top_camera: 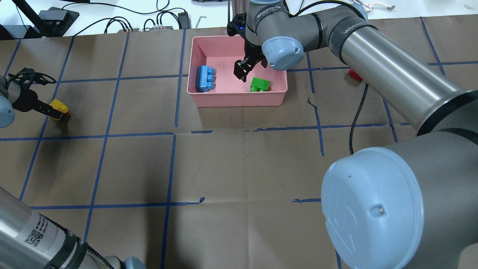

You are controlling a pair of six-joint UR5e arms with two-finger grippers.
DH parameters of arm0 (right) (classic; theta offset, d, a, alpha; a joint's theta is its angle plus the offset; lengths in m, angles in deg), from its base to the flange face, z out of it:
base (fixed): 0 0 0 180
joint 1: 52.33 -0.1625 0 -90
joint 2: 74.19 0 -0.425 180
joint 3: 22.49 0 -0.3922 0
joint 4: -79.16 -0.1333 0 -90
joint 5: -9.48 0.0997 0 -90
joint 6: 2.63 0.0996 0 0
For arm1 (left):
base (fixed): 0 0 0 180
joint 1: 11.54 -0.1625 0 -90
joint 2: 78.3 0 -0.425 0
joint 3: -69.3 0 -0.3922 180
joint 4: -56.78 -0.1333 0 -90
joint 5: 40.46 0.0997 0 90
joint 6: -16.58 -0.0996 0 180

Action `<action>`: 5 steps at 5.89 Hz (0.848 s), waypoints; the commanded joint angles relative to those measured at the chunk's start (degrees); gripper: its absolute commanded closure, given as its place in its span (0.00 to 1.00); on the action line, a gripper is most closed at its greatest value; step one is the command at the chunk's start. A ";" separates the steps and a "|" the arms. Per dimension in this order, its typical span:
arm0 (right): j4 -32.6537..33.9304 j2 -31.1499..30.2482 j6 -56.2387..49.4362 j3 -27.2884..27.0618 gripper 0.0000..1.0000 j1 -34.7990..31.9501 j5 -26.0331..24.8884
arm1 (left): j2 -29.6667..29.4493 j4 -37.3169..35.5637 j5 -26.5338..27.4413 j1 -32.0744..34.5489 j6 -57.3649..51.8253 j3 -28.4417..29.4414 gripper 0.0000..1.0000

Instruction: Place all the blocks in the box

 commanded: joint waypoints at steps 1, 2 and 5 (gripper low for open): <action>-2.91 -1.75 -2.52 3.09 0.00 3.89 -0.21 | 2.95 1.70 0.47 3.61 2.12 1.14 0.96; -6.42 -2.98 -8.72 3.10 0.00 8.80 -0.21 | 6.46 7.72 1.52 9.82 9.88 2.89 0.96; -8.30 -2.90 -29.02 2.32 0.00 22.34 -0.12 | 7.56 19.97 9.61 31.43 41.78 16.49 0.94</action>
